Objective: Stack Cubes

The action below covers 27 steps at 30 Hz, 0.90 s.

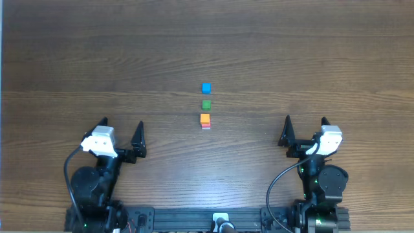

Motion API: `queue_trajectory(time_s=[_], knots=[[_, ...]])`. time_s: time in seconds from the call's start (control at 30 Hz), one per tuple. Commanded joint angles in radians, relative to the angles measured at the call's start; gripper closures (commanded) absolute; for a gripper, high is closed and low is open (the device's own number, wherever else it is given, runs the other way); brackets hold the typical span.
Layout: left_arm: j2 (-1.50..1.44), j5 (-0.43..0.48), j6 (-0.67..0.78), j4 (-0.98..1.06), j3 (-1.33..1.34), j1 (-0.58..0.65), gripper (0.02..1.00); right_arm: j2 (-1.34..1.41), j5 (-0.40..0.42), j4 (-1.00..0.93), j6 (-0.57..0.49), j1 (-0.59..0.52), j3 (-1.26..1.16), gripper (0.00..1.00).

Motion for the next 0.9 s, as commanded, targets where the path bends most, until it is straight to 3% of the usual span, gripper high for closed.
queue_trajectory(time_s=[0.03, 0.4, 0.9], knots=[[-0.011, 0.014, 0.018, 0.015, -0.019, -0.017, 0.020, -0.006, -0.005, -0.003, 0.005, 0.001, -0.005, 0.009], [-0.011, 0.002, 0.018, 0.182, -0.072, -0.020, 0.018, -0.006, -0.005, -0.003, 0.005, 0.001, -0.005, 0.009], [-0.011, 0.002, 0.018, 0.139, -0.072, -0.020, 0.020, -0.006, -0.005, -0.003, 0.005, 0.001, -0.005, 0.009]])
